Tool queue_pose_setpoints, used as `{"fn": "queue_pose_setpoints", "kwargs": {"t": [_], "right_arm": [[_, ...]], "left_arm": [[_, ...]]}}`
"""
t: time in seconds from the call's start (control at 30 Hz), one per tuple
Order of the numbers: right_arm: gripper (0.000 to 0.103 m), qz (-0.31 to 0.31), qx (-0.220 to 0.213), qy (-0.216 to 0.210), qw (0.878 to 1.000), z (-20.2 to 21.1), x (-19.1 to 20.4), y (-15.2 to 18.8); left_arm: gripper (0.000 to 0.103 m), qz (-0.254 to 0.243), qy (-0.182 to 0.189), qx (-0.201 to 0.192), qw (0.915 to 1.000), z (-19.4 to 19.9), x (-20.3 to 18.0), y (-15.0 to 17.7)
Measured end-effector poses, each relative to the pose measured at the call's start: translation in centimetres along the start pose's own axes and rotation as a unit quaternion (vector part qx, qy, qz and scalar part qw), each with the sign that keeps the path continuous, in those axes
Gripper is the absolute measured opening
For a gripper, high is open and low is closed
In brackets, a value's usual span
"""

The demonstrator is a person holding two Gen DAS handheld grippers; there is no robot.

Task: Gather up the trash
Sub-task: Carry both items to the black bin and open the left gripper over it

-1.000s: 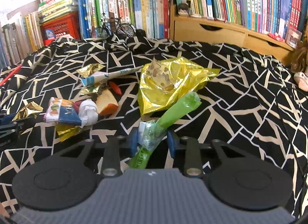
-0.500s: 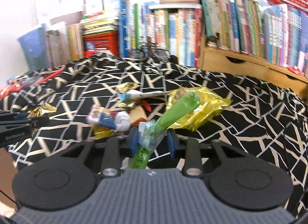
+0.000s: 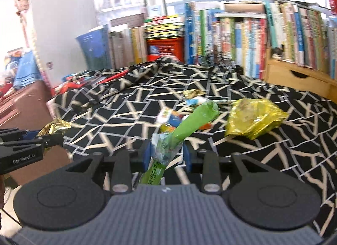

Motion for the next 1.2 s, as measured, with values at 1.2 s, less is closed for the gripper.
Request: {"fn": "queue_pose_setpoints", "kwargs": {"t": [1.2], "right_arm": [[0.037, 0.034, 0.002, -0.007, 0.999, -6.1, 21.5, 3.5]], "left_arm": [[0.030, -0.008, 0.053, 0.070, 0.9961, -3.6, 22.3, 7.6]]}}
Point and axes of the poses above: each gripper's, at about its wrist camera, not at the fingertips, and z roughly against the way its jaws point, x to its left, y to its underside, the point moved 2 cm from there along -z, roughly the way its jaws point, and after that the axes turned 4 degrees about -z, right-handed, at the moved point
